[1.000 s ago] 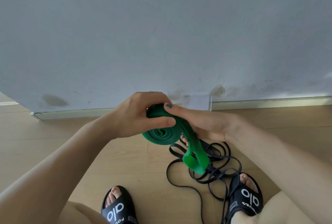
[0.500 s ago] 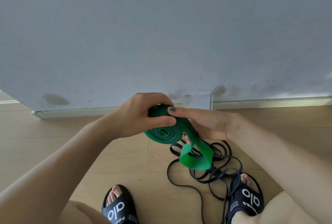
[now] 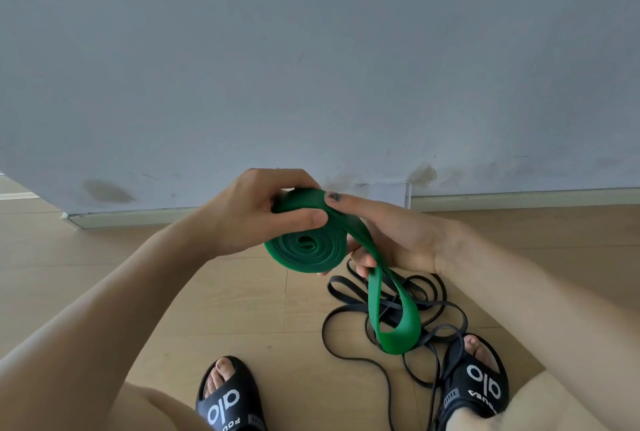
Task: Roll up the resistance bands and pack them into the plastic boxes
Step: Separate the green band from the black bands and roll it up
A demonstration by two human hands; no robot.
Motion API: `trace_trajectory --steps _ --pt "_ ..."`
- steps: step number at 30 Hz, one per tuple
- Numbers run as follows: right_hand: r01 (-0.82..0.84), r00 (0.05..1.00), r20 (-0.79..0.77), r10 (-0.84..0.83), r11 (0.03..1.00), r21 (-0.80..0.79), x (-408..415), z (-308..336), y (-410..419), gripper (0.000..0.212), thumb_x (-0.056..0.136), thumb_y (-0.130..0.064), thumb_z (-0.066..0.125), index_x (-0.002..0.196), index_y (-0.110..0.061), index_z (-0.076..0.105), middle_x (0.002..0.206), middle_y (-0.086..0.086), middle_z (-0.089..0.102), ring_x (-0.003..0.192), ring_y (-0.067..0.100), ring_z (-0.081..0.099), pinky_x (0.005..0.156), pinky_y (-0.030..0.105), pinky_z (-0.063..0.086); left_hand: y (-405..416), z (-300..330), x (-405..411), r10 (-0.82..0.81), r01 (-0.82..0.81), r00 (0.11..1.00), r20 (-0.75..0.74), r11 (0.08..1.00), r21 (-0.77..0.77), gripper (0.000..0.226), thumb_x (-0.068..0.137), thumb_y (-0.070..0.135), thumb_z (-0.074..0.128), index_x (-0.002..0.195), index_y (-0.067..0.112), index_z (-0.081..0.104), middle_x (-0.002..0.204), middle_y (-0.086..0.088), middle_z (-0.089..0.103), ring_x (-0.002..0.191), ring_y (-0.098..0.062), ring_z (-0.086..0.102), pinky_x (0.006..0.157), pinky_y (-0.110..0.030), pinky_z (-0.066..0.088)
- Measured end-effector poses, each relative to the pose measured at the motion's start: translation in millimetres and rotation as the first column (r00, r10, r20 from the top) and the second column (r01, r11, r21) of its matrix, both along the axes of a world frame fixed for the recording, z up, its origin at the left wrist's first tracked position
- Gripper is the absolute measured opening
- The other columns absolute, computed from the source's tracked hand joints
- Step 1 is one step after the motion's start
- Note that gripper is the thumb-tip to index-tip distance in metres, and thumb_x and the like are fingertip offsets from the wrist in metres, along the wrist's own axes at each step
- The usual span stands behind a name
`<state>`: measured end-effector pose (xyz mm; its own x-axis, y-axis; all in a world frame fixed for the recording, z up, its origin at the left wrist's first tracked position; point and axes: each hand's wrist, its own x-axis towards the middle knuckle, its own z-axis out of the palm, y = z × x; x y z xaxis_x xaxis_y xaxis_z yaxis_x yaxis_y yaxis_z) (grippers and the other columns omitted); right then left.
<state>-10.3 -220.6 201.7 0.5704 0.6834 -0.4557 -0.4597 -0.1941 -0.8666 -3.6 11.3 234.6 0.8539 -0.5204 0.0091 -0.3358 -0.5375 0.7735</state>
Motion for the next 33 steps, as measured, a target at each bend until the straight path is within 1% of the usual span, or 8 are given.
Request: trace_trajectory --steps 2,4,7,14,18,20,27,33 --pt "0.050 0.998 0.051 -0.047 0.998 -0.047 0 -2 5 0.064 0.090 -0.073 0.057 0.117 -0.016 0.069 0.100 0.015 0.074 0.052 0.013 0.040 0.063 0.032 0.039 0 -1 -1 -0.007 0.008 1.000 -0.006 0.998 0.060 0.031 0.080 0.057 0.068 0.099 0.033 0.068 0.085 0.007 0.072 0.077 -0.016 0.069 0.065 -0.030 0.056" --pt "0.061 0.987 0.157 -0.032 0.981 -0.184 -3 -4 10 0.071 0.086 -0.076 0.058 0.112 -0.011 0.071 0.085 0.009 0.071 0.054 0.013 0.045 0.055 0.028 0.040 -5 -5 -4 -0.063 0.039 0.994 0.088 0.967 0.253 0.035 0.078 0.064 0.065 0.100 0.036 0.066 0.086 0.015 0.069 0.081 -0.006 0.065 0.066 -0.023 0.052" --pt "0.026 0.978 0.204 0.042 0.947 -0.319 -6 -4 12 0.070 0.087 -0.079 0.052 0.103 -0.014 0.071 0.072 0.004 0.068 0.056 0.017 0.049 0.053 0.027 0.044 -13 -12 -8 -0.167 0.085 0.973 0.162 0.903 0.422 0.045 0.080 0.073 0.051 0.100 0.034 0.063 0.088 0.017 0.063 0.084 -0.003 0.060 0.069 -0.027 0.051" --pt "-0.081 0.997 0.002 0.081 0.993 -0.084 -5 11 -4 0.063 0.093 -0.068 0.042 0.118 -0.015 0.065 0.096 0.008 0.078 0.054 0.009 0.058 0.065 0.034 0.044 -2 -5 -5 -0.050 0.050 0.998 -0.024 0.998 0.036 0.023 0.090 0.046 0.065 0.101 0.026 0.067 0.085 0.004 0.072 0.077 -0.016 0.071 0.064 -0.030 0.056" --pt "-0.017 0.992 0.120 0.049 0.968 -0.251 -8 -2 6 0.074 0.080 -0.083 0.059 0.110 -0.016 0.073 0.087 0.007 0.071 0.057 0.017 0.050 0.059 0.034 0.044 -12 -14 -11 -0.115 0.114 0.993 -0.008 0.969 0.219 0.040 0.083 0.062 0.061 0.105 0.029 0.066 0.091 0.008 0.071 0.083 -0.011 0.070 0.070 -0.032 0.058" --pt "0.000 0.987 0.156 0.047 0.957 -0.289 -9 -8 7 0.070 0.082 -0.083 0.056 0.105 -0.019 0.073 0.078 0.003 0.070 0.058 0.018 0.050 0.056 0.032 0.044 -19 -19 -12 -0.149 0.134 0.989 0.025 0.943 0.306 0.047 0.084 0.066 0.055 0.101 0.025 0.066 0.089 0.007 0.070 0.083 -0.012 0.068 0.072 -0.038 0.057" --pt "-0.021 0.999 0.034 0.026 0.988 -0.150 -5 9 -5 0.062 0.091 -0.075 0.047 0.118 -0.023 0.069 0.104 0.017 0.077 0.054 0.014 0.042 0.058 0.026 0.045 -8 -3 -8 -0.044 0.043 0.996 -0.077 0.999 -0.011 0.020 0.090 0.038 0.066 0.102 0.022 0.070 0.085 0.003 0.072 0.079 -0.015 0.069 0.065 -0.021 0.052" --pt "0.067 0.989 0.148 -0.026 0.956 -0.284 -8 2 6 0.071 0.089 -0.079 0.047 0.105 -0.015 0.075 0.089 0.016 0.078 0.052 0.014 0.046 0.049 0.022 0.042 -20 -12 -8 -0.055 0.054 0.999 0.000 0.980 0.191 0.016 0.091 0.043 0.070 0.093 0.028 0.067 0.079 0.007 0.068 0.075 -0.007 0.064 0.063 -0.019 0.049"
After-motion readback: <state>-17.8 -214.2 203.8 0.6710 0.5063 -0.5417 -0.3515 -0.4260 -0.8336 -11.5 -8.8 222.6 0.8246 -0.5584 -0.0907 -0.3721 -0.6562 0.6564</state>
